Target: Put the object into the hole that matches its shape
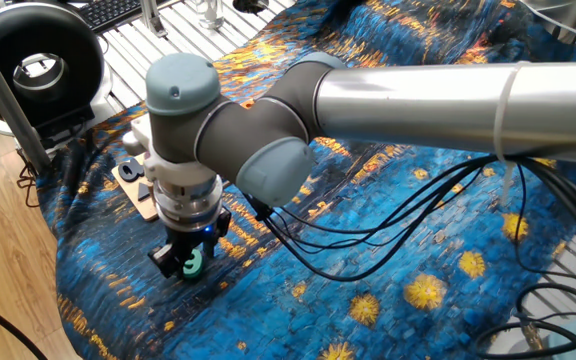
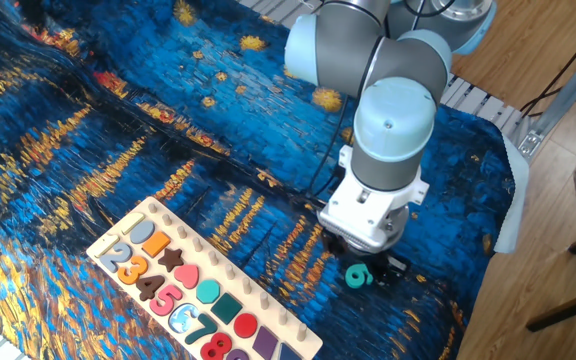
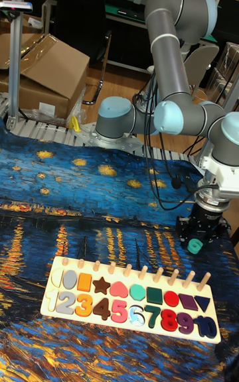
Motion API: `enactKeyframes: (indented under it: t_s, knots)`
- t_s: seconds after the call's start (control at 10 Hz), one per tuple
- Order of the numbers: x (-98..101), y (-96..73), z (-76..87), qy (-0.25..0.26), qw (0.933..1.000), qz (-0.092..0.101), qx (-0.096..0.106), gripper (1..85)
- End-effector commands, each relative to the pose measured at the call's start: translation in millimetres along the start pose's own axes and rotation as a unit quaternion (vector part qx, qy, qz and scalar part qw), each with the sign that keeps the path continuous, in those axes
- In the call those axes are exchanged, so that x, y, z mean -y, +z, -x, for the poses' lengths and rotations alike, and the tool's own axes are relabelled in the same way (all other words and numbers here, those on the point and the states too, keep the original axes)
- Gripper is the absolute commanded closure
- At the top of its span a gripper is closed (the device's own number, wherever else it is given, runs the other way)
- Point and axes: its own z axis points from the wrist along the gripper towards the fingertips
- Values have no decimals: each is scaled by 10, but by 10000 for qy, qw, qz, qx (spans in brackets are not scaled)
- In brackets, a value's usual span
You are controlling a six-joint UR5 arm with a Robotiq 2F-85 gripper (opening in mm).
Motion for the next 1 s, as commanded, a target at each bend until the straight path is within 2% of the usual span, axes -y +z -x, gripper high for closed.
enactKeyframes:
  t_s: [0.0, 0.5, 0.6, 0.9]
  knots:
    - [-8, -23, -19, 140, 9999, 41, -26, 333]
    - [18, -69, -8, 228, 9997, -35, -45, 477]
    - [24, -72, -5, 243, 9997, -58, -45, 553]
    - [65, -99, -15, 217, 9997, -125, -80, 610]
